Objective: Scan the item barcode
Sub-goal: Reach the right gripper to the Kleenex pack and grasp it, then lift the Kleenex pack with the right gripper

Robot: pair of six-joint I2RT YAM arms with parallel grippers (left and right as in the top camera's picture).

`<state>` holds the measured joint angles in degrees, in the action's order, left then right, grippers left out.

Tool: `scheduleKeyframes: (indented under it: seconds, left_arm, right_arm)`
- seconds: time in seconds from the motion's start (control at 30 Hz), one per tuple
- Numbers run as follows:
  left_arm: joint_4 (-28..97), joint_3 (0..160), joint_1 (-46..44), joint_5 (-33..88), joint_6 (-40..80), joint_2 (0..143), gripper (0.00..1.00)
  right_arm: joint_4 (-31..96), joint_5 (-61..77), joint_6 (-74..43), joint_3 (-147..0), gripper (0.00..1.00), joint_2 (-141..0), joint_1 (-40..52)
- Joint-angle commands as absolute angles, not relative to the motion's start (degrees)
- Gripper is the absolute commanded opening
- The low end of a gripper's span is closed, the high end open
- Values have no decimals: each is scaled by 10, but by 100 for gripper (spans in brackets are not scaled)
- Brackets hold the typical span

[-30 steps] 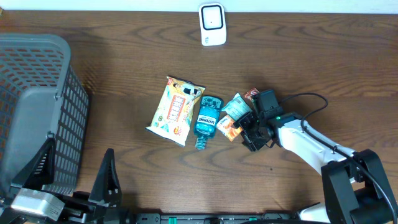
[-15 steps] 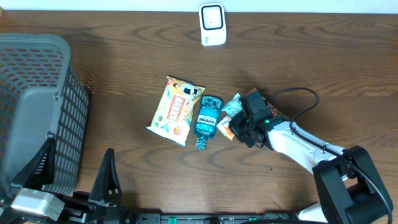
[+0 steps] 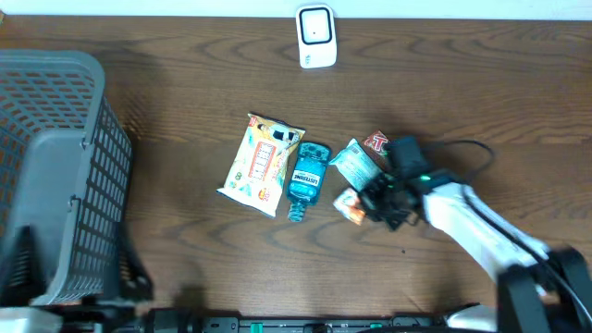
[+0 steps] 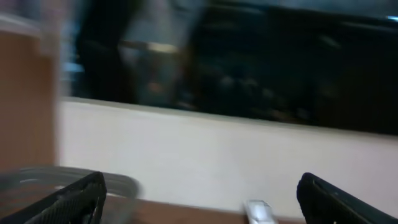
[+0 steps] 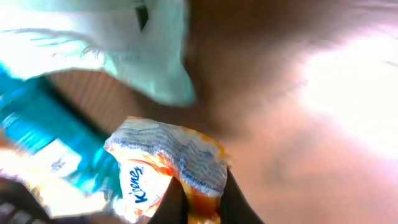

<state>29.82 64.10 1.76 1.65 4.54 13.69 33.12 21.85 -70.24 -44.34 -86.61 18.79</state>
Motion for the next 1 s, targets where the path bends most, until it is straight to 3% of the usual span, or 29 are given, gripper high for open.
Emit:
scheduleKeyframes:
  seconds: [0.0,0.17,0.5,0.63,0.8,0.97]
  left_arm:
    - [258,640,16,-152,50,157,98]
    - [217,640,16,-130,51,177,98]
    - [218,640,16,65,51,189,98]
    - [235,640,16,77,51,190,98]
    - [191,640,16,202,50,167,98]
    - [188,624,16,210,50,126,98]
  right_arm:
    - [388,304,-627,-442,1,-783,149]
    - [431,388,-551,-442,1,-703,139]
    - [432,615,-438,-442,1,-644,139]
    - [431,605,-406,-442,1,-644,139]
    - [432,599,-357,-442,1,-644,139]
    - [442,587,-351,-442,1,-644,139]
